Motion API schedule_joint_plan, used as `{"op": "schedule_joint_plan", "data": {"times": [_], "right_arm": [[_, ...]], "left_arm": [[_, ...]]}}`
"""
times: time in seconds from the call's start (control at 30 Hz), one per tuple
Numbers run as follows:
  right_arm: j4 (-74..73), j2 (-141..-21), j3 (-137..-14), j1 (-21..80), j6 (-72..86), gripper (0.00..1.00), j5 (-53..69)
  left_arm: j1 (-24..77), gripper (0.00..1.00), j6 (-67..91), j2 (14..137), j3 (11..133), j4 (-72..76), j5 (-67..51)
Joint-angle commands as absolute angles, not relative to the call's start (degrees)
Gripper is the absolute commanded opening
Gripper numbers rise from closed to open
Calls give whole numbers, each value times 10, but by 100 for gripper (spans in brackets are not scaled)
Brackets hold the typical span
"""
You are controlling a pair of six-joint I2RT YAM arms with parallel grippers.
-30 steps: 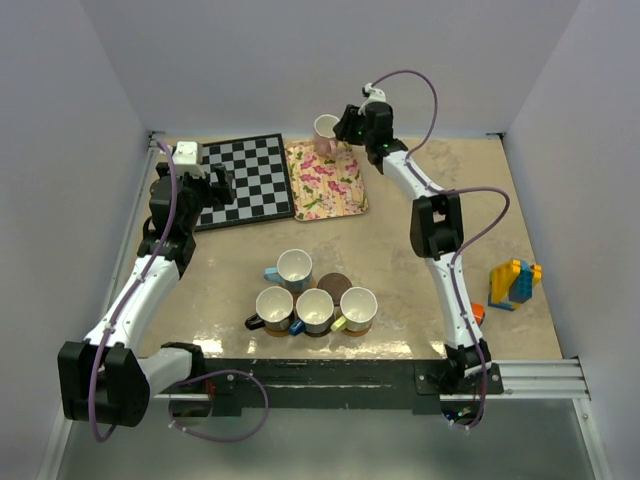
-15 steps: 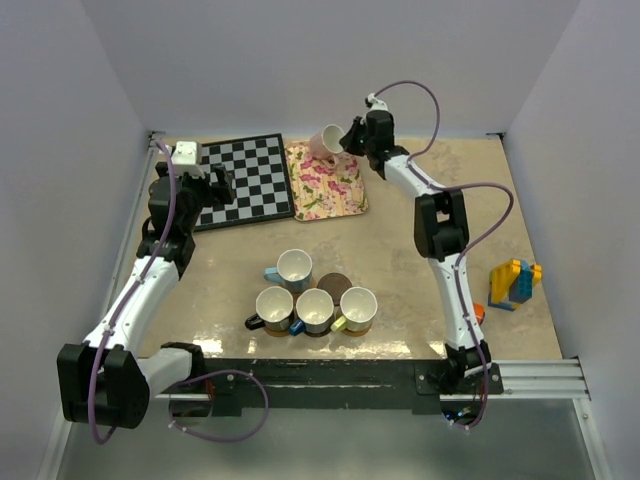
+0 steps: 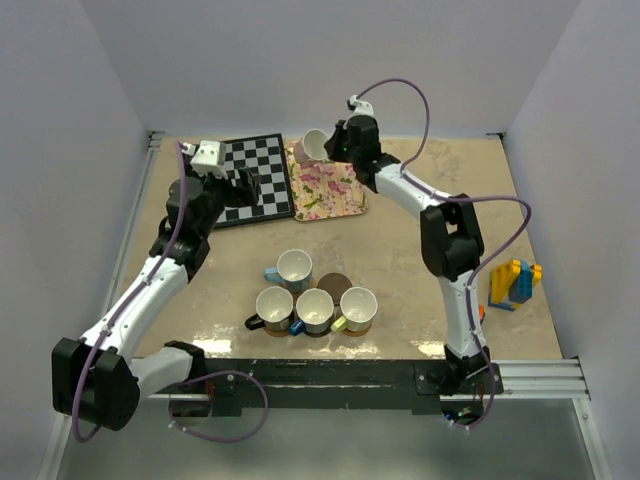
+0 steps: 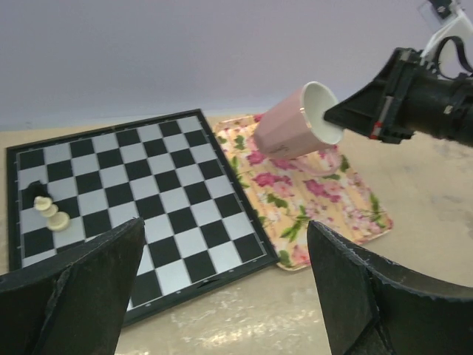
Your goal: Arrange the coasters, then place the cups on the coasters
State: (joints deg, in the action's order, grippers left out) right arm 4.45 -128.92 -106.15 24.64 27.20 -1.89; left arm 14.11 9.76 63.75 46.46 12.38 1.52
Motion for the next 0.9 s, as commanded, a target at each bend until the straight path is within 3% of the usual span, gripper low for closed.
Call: {"op": "schedule_joint_plan", "data": {"times": [0.0, 0.23, 0.6, 0.87], "right_arm": [[170, -1156, -1020, 314, 272, 0, -85], [190, -1096, -951, 392, 265, 0, -190], [236, -1056, -886, 451, 241, 0, -262], [245, -1049, -877, 467, 231, 0, -273]], "left_arm": [[172, 95, 158, 635, 527, 160, 23], [203, 95, 228, 633, 527, 168, 52], [233, 89, 171, 675, 528, 123, 190], [235, 87, 181, 693, 511, 140, 158]]}}
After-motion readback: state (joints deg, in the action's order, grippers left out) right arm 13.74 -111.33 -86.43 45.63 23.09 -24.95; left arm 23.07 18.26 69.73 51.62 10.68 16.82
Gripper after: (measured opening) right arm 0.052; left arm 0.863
